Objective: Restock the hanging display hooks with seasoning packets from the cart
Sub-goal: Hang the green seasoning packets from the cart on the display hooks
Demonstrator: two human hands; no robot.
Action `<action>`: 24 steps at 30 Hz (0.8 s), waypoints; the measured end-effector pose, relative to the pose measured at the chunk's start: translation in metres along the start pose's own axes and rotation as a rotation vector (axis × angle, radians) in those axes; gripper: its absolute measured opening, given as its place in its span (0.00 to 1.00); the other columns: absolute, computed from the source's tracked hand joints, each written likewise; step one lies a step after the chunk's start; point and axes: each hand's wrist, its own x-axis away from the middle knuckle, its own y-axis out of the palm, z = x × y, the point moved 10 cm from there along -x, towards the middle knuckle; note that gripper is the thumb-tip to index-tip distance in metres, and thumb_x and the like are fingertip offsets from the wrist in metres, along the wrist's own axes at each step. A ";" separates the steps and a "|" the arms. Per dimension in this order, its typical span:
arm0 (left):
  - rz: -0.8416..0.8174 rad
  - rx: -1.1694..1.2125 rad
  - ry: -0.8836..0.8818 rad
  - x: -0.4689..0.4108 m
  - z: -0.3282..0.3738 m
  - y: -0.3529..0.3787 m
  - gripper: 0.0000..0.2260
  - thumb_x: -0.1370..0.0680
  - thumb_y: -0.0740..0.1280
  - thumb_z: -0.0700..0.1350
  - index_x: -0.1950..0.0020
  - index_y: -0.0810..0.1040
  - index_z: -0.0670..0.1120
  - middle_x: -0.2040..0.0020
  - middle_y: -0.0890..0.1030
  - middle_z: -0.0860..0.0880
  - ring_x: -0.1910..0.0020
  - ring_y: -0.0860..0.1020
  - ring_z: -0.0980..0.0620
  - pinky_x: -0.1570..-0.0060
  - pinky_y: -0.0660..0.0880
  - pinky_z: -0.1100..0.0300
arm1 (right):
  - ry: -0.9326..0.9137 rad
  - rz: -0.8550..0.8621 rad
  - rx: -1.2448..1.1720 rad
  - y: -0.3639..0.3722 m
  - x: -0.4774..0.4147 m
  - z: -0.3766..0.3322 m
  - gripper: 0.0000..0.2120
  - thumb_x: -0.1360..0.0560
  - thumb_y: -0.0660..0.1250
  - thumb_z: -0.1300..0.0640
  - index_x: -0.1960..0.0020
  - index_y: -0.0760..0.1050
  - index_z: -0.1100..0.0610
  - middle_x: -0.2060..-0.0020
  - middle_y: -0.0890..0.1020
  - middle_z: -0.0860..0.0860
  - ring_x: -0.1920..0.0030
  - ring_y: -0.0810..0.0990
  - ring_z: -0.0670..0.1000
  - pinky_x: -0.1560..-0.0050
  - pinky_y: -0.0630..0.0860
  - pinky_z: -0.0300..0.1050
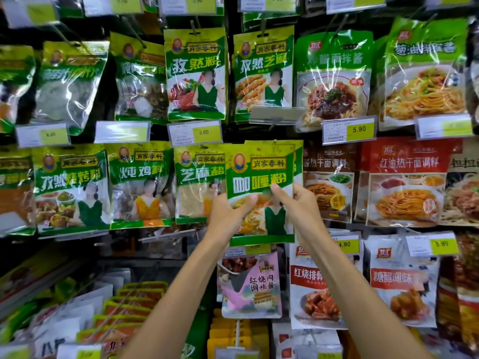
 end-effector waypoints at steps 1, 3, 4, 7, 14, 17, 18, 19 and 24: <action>-0.004 -0.024 0.005 -0.001 0.001 0.001 0.06 0.26 0.71 0.49 0.52 0.80 0.49 0.50 0.84 0.46 0.49 0.81 0.44 0.45 0.77 0.42 | -0.002 0.020 -0.008 -0.003 -0.001 0.000 0.25 0.24 0.67 0.49 0.51 0.72 0.74 0.62 0.74 0.61 0.60 0.75 0.52 0.57 0.70 0.47; 0.017 -0.125 0.081 -0.006 0.010 -0.004 0.07 0.25 0.69 0.51 0.54 0.79 0.48 0.50 0.82 0.47 0.50 0.81 0.48 0.50 0.78 0.50 | -0.005 0.028 -0.005 -0.008 -0.003 0.002 0.23 0.23 0.67 0.51 0.52 0.74 0.74 0.64 0.76 0.59 0.64 0.76 0.50 0.62 0.72 0.43; 0.073 -0.202 0.169 -0.008 0.022 -0.013 0.07 0.24 0.68 0.51 0.53 0.78 0.47 0.52 0.81 0.50 0.54 0.80 0.56 0.54 0.77 0.59 | 0.000 0.032 -0.001 -0.011 -0.005 0.003 0.22 0.23 0.67 0.52 0.52 0.74 0.74 0.63 0.76 0.59 0.64 0.76 0.50 0.63 0.73 0.41; 0.452 -0.557 0.567 -0.001 0.083 -0.053 0.09 0.20 0.63 0.46 0.46 0.77 0.42 0.54 0.79 0.52 0.56 0.78 0.59 0.58 0.69 0.70 | 0.028 0.076 -0.009 -0.021 -0.012 0.006 0.18 0.23 0.66 0.54 0.53 0.75 0.72 0.57 0.80 0.64 0.59 0.80 0.53 0.57 0.80 0.48; 0.678 -1.098 0.997 -0.027 0.138 -0.065 0.16 0.19 0.59 0.43 0.34 0.70 0.36 0.36 0.74 0.38 0.37 0.72 0.39 0.33 0.66 0.50 | 0.010 0.111 -0.037 -0.034 -0.031 -0.002 0.16 0.23 0.68 0.54 0.67 0.71 0.58 0.68 0.77 0.53 0.65 0.77 0.50 0.67 0.76 0.42; 0.627 -1.190 0.987 -0.040 0.130 -0.062 0.18 0.19 0.59 0.45 0.33 0.69 0.36 0.35 0.73 0.37 0.36 0.71 0.39 0.32 0.64 0.47 | -0.007 0.121 -0.004 -0.034 -0.036 -0.008 0.16 0.23 0.67 0.55 0.66 0.71 0.61 0.64 0.77 0.57 0.61 0.75 0.51 0.63 0.71 0.43; 0.617 -1.203 0.995 -0.042 0.128 -0.061 0.18 0.19 0.59 0.45 0.33 0.70 0.36 0.36 0.74 0.37 0.37 0.72 0.38 0.32 0.65 0.46 | -0.010 0.120 -0.002 -0.034 -0.038 -0.008 0.15 0.24 0.68 0.56 0.66 0.72 0.62 0.64 0.77 0.57 0.60 0.75 0.52 0.61 0.71 0.45; 0.611 -1.208 1.006 -0.042 0.126 -0.061 0.18 0.19 0.59 0.45 0.34 0.70 0.35 0.37 0.74 0.37 0.37 0.72 0.38 0.33 0.65 0.46 | -0.013 0.123 0.005 -0.035 -0.040 -0.008 0.16 0.24 0.68 0.56 0.68 0.72 0.61 0.67 0.76 0.55 0.61 0.74 0.52 0.60 0.70 0.47; 0.608 -1.173 1.022 -0.040 0.125 -0.062 0.17 0.19 0.59 0.45 0.36 0.71 0.35 0.40 0.76 0.37 0.39 0.74 0.39 0.33 0.66 0.46 | 0.015 0.142 0.061 -0.037 -0.044 -0.001 0.21 0.25 0.69 0.58 0.74 0.67 0.57 0.76 0.68 0.48 0.65 0.69 0.51 0.62 0.66 0.47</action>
